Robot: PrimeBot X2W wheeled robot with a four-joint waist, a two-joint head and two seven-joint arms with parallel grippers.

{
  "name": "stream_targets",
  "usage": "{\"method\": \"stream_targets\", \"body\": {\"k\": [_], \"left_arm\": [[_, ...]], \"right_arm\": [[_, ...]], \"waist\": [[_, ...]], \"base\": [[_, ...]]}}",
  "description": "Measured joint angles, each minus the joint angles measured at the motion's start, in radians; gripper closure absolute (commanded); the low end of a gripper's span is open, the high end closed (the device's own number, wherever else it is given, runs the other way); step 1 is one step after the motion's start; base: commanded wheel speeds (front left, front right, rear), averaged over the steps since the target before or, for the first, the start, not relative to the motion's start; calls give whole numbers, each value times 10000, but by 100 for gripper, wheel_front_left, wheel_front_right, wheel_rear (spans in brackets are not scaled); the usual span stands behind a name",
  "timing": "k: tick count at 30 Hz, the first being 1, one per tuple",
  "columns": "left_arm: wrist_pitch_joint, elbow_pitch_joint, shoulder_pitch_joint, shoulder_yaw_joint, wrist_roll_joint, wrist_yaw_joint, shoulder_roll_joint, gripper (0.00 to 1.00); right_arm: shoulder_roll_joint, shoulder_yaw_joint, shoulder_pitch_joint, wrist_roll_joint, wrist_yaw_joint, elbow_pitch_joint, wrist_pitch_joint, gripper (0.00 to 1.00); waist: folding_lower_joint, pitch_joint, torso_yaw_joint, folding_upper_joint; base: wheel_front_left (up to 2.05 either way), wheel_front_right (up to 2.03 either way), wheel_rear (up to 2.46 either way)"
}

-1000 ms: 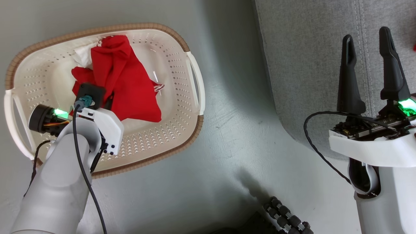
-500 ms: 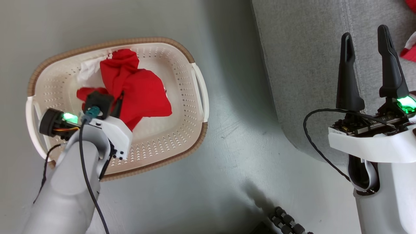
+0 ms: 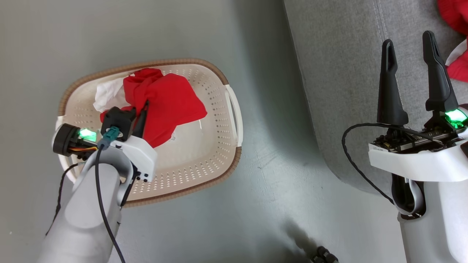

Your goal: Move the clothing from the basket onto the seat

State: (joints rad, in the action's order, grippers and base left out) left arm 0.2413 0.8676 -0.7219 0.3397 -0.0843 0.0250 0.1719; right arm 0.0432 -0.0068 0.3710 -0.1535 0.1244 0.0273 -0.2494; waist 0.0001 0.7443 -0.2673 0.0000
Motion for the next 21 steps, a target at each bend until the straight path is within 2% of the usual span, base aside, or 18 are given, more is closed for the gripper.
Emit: {"method": "stream_targets", "body": {"k": [11, 21], "left_arm": [[67, -1185, 486, -167, -102, -339, -184, 100], [88, -2941, 874, -359, -188, -531, -314, 100]], "right_arm": [[6, -161, -6, 420, 0, -159, 0, 0], [79, -219, -17, 589, 0, -343, 0, 0]], "waist": [[0, -739, 386, 0], [0, -1511, 756, 0]], "base": [[0, 0, 0], [0, 0, 0]]}}
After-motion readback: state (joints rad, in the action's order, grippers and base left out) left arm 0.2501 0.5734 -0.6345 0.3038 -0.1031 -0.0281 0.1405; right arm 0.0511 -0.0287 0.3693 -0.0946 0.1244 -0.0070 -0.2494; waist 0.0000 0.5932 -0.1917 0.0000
